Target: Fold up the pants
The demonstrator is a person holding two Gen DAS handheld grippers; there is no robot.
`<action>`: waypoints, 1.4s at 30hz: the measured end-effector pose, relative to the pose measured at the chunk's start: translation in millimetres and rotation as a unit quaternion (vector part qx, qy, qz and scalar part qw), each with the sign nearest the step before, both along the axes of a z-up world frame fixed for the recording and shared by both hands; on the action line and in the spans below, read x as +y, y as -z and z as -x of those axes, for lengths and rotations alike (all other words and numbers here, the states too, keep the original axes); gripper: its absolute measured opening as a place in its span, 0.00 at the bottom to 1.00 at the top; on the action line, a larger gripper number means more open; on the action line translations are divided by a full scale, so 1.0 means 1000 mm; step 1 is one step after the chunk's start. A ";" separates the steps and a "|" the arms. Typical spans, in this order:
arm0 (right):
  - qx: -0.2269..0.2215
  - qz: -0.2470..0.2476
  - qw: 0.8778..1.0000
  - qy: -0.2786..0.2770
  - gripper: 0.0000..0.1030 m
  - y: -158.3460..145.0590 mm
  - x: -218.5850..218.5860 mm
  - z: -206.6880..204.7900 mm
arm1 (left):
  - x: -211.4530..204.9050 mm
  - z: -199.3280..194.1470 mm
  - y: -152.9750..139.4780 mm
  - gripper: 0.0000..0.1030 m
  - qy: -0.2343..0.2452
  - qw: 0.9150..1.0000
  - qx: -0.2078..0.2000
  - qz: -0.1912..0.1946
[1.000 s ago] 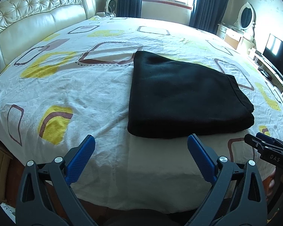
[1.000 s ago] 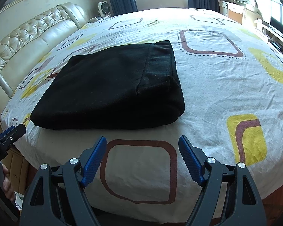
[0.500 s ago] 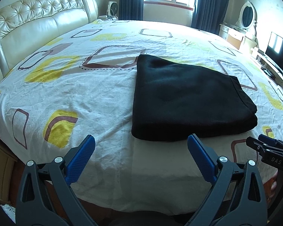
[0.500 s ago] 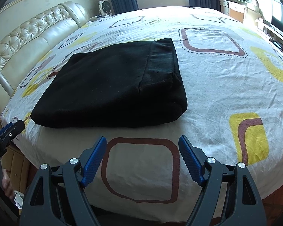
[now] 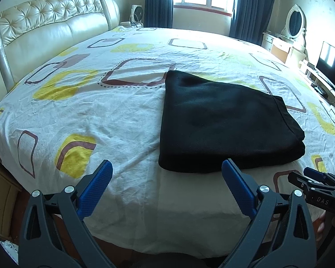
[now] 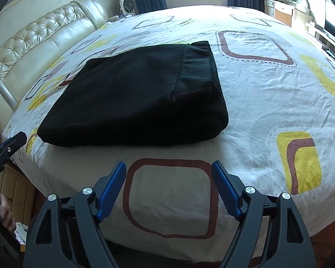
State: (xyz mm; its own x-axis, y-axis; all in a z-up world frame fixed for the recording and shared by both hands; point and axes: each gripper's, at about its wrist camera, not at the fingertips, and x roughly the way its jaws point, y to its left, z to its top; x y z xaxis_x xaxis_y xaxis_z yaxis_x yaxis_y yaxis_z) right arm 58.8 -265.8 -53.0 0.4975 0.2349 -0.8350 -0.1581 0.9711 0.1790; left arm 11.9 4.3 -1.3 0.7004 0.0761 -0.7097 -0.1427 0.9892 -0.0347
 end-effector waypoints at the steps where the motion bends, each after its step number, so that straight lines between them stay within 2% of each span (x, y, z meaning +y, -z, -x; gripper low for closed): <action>1: 0.000 0.000 1.000 0.000 0.75 0.000 0.000 0.000 | -0.001 0.000 -0.001 0.95 0.000 1.000 -0.002 -0.003; 11: 0.001 -0.001 1.000 -0.001 0.75 0.000 0.002 0.001 | -0.008 0.003 -0.012 0.95 0.018 0.999 -0.026 0.000; 14: 0.002 -0.001 1.000 -0.001 0.75 0.001 0.002 0.001 | -0.014 0.004 -0.015 0.95 0.022 0.999 -0.033 -0.013; 25: 0.002 -0.001 1.000 0.000 0.75 0.002 0.001 0.001 | -0.017 0.005 -0.015 0.98 0.025 0.999 -0.027 0.000; 28: 0.003 -0.002 1.000 0.000 0.75 0.002 0.001 0.001 | -0.017 0.006 -0.014 0.98 0.012 1.000 -0.027 0.005; 31: 0.002 -0.002 1.000 0.000 0.75 0.001 0.000 0.000 | -0.019 0.011 -0.017 0.98 -0.016 0.999 -0.035 -0.024; 35: 0.010 -0.009 1.000 0.005 0.75 0.002 -0.003 0.000 | -0.021 0.010 -0.025 0.98 0.031 0.999 -0.042 -0.018; 39: 0.013 -0.034 0.999 0.008 0.75 -0.008 -0.011 -0.002 | 0.000 -0.005 -0.040 0.98 0.030 0.998 -0.056 -0.017; 42: 0.002 -0.056 0.998 0.015 0.75 -0.026 -0.022 -0.017 | 0.037 -0.039 -0.041 0.98 0.009 0.999 -0.047 -0.023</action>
State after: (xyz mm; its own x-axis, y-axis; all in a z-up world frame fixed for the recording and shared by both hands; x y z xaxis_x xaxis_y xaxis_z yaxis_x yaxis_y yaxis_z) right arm 75.5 -288.0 -27.4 0.5017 0.3121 -0.8068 -0.1289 0.9492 0.2871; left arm 51.2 41.4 39.9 0.7659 0.0942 -0.6360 -0.1239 0.9923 -0.0022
